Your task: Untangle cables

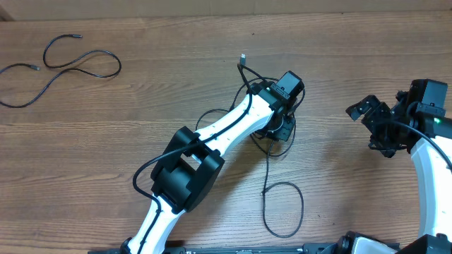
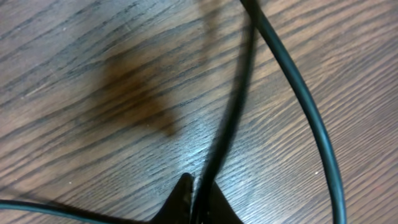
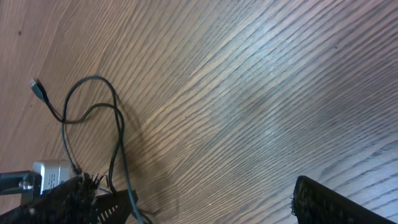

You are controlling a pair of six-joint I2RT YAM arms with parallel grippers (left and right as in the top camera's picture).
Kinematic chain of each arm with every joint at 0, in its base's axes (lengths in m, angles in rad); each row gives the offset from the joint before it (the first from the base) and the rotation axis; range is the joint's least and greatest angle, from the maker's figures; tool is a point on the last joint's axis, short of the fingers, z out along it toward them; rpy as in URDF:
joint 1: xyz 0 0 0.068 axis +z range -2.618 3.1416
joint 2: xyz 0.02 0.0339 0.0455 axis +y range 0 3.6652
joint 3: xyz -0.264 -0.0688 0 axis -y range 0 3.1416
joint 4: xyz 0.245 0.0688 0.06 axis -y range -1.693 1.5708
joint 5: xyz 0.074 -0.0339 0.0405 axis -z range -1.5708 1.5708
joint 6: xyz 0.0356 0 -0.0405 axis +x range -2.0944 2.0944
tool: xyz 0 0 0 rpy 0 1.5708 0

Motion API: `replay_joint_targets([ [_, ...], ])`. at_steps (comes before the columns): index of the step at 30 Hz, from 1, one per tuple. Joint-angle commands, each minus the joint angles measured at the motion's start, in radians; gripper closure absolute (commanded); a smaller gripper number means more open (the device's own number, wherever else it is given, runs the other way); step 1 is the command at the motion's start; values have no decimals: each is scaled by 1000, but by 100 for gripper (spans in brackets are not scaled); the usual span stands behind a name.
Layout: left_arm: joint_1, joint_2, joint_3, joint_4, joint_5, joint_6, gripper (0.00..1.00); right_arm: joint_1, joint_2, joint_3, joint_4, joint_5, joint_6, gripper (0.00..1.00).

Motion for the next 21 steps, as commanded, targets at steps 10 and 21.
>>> replay_joint_targets([
  [10, 65, -45, 59, -91, 27, -17, 96, 22, -2, -53, 75, -140, 4, 0],
  [21, 114, -153, 103, -85, 133, -17, 96, 248, 101, -160, 215, -152, 4, 41],
])
